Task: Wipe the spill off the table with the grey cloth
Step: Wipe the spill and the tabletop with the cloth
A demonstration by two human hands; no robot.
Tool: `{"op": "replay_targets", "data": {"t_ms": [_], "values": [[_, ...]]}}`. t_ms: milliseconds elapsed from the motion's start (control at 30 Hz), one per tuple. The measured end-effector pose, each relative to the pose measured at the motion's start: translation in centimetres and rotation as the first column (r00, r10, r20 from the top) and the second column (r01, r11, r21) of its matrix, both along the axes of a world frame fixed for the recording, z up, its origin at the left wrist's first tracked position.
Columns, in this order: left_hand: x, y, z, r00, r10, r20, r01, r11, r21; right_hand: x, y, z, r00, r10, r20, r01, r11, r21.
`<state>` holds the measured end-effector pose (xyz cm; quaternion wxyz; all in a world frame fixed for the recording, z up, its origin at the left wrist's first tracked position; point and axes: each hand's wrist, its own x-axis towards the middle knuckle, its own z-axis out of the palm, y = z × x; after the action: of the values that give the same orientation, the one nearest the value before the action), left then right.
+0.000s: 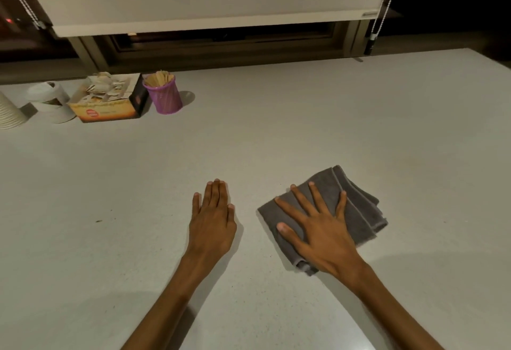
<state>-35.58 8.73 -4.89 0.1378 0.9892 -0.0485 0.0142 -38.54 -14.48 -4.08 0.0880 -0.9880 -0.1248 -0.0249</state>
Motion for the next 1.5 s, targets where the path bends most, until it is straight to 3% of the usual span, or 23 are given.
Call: {"op": "replay_targets", "data": {"t_ms": [400, 767, 1133, 1400, 1500], "values": [[4.5, 2.5, 0.9, 0.998, 0.049, -0.041, -0.048, 0.998, 0.034, 14.2, 9.1, 0.6, 0.979, -0.194, -0.068, 0.199, 0.977, 0.072], [-0.9, 4.6, -0.4, 0.999, 0.014, -0.043, -0.015, 0.999, -0.034, 1.4, 8.4, -0.6, 0.999, -0.034, 0.024, 0.033, 0.998, 0.046], [4.3, 3.2, 0.5, 0.998, 0.070, -0.002, -0.070, 0.997, -0.009, 12.3, 9.8, 0.2, 0.989, -0.142, -0.038, 0.144, 0.987, 0.066], [1.3, 3.1, -0.6, 0.998, 0.042, 0.036, -0.041, 0.999, -0.036, 2.1, 7.9, -0.8, 0.993, -0.072, 0.097, 0.064, 0.995, 0.080], [0.9, 2.9, -0.6, 0.999, 0.036, 0.040, -0.035, 0.999, -0.032, 2.0, 7.8, -1.0, 0.993, -0.073, 0.095, 0.067, 0.996, 0.057]]}}
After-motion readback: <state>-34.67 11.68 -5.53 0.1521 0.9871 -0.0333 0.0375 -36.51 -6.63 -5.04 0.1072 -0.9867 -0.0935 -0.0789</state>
